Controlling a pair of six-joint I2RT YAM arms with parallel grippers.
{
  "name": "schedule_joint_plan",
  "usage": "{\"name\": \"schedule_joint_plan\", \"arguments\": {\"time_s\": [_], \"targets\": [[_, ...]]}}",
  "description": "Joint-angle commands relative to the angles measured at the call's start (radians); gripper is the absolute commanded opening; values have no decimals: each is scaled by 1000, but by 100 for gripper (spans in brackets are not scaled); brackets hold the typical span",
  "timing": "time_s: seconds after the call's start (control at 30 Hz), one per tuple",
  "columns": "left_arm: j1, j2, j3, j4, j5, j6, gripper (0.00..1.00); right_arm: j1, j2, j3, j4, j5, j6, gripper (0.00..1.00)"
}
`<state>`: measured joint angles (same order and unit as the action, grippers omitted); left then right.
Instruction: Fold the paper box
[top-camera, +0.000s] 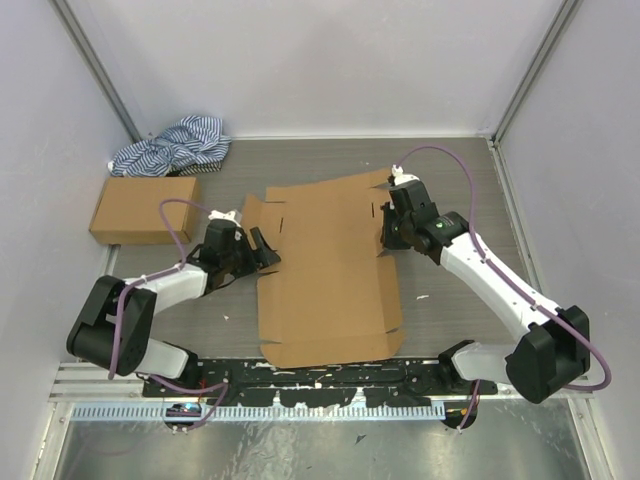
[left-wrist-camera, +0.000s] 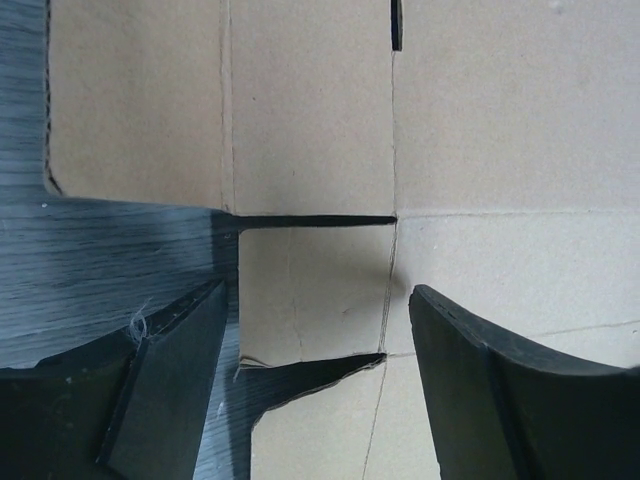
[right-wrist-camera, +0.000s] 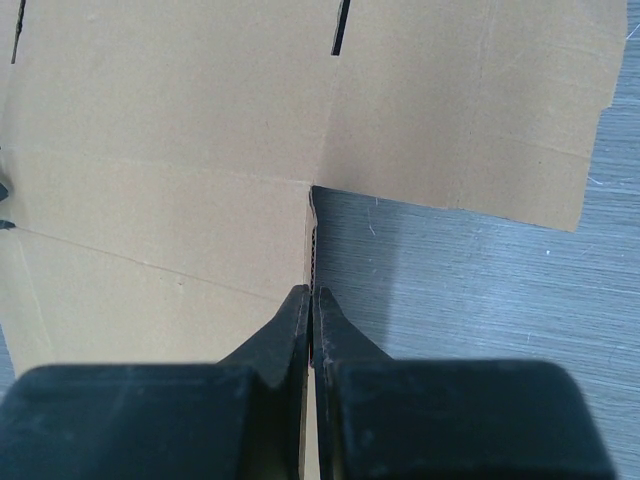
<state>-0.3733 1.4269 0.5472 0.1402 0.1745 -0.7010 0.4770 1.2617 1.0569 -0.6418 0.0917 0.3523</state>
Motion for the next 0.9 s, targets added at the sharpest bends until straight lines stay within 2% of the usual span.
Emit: {"name": "schedule_joint_plan", "arguments": {"time_s": [0.0,0.2,0.53,0.6,0.87], "targets": [[0,-19,-49,116,67,-36,79,3,-48,44,14,0,16,1],[0,-42,-75,142,84,-68,69,-2,-51,46,14,2,18,1],[1,-149,-72,59,59,-78,51,-3,-16,25,25,11,25,1],[1,-150,-53,51,77,-78,51,-2,-8,13,34,8,28,1],[-3,0,33,36,145,-74,47,-3,42,-31,66,25,39,1]]}}
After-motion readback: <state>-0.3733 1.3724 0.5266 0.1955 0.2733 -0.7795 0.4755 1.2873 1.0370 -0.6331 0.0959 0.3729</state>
